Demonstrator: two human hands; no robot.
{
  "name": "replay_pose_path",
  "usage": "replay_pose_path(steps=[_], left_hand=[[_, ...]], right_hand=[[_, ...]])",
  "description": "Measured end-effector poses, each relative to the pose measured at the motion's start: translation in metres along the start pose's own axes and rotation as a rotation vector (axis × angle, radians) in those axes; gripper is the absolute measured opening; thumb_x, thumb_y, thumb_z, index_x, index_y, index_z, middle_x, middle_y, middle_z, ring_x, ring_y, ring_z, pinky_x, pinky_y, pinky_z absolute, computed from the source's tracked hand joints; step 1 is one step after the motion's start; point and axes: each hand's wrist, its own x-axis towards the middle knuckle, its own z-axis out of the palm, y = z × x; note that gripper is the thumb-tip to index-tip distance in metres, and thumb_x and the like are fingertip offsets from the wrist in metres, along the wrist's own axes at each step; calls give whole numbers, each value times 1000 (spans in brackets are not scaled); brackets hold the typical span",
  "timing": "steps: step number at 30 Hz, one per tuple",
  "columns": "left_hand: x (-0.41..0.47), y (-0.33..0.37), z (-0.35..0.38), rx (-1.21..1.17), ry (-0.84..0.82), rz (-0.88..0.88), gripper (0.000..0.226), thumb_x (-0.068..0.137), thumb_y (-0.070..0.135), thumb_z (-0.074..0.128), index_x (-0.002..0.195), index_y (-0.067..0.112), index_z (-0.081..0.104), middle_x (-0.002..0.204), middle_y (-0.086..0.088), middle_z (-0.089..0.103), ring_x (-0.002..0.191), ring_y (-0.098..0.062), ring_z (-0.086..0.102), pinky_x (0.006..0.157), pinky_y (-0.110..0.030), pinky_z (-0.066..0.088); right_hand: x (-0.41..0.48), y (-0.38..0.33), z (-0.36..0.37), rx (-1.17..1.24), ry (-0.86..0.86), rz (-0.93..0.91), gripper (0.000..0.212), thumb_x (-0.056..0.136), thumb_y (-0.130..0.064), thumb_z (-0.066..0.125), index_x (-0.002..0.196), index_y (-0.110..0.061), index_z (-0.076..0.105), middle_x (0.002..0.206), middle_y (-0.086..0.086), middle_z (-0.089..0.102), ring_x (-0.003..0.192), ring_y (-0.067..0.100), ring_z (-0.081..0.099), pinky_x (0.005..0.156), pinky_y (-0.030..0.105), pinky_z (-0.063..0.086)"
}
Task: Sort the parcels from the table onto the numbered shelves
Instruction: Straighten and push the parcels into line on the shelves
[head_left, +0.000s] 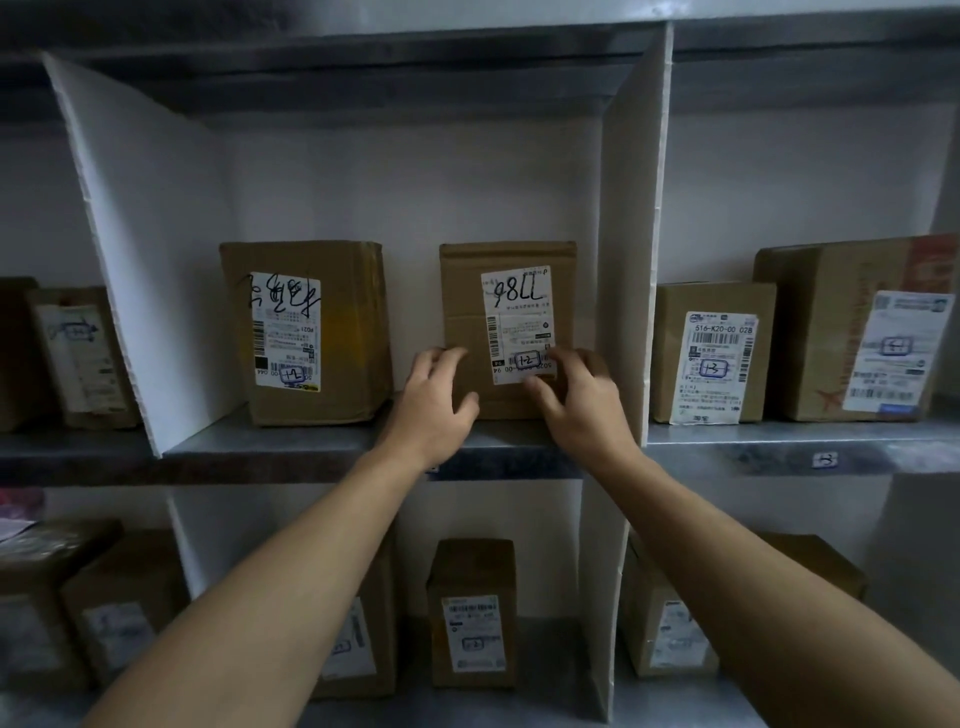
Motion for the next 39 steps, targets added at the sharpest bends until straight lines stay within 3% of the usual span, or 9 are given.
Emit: replay_pose_path(steps=[3,10,14,17,24,33,39], left_hand=[[-1,0,-1,5,0,-18,57,94,29,60,146,23,37,147,-2,34,127,-22,46,104,-35,43],[-7,1,-4,-1,-21,-56,60,93,29,61,147,22,35,149,-2,34,133,-22,41,108,-38,40],[-18,4,-11,1,11,-49,56,95,28,58,146,22,36,148,0,35,132,-18,39,100,-28,34],[-32,4,-18,56,62,-14,50,97,28,55,144,20,40,145,1,37,130,-16,40,96,-26,31],[-63,14,-40,170,119,125,44,95,25,56,138,16,48,136,-1,47,127,-18,42,101,-26,31],[-99,60,-42,263,-47,195,49,94,41,52,139,23,45,136,4,46,127,-17,40,105,-38,36],[-113,105,-12,142,-59,189,46,94,41,51,136,24,46,130,5,48,119,-15,44,99,-37,40]], right_hand=[[1,2,1,-12,-19,-15,47,99,-39,58,142,-23,46,143,8,46,129,25,50,108,36,45],[1,3,0,-30,-93,7,54,99,-42,58,147,-26,40,149,8,42,133,26,48,110,38,43],[-8,2,-1,-54,-19,-9,46,100,-39,56,143,-27,45,150,10,37,135,29,45,110,44,45],[-23,1,0,-178,16,-93,43,101,-37,54,141,-21,48,148,10,39,131,31,45,104,47,47],[-58,-8,-10,-356,103,-350,30,99,-27,58,124,-12,59,129,12,57,114,32,54,89,45,53],[-108,-15,-68,-525,52,-212,38,101,-40,49,132,-19,52,136,6,52,122,28,48,96,41,46],[-146,11,-119,-602,20,-73,44,102,-42,48,139,-20,47,143,8,48,130,27,46,101,40,44]])
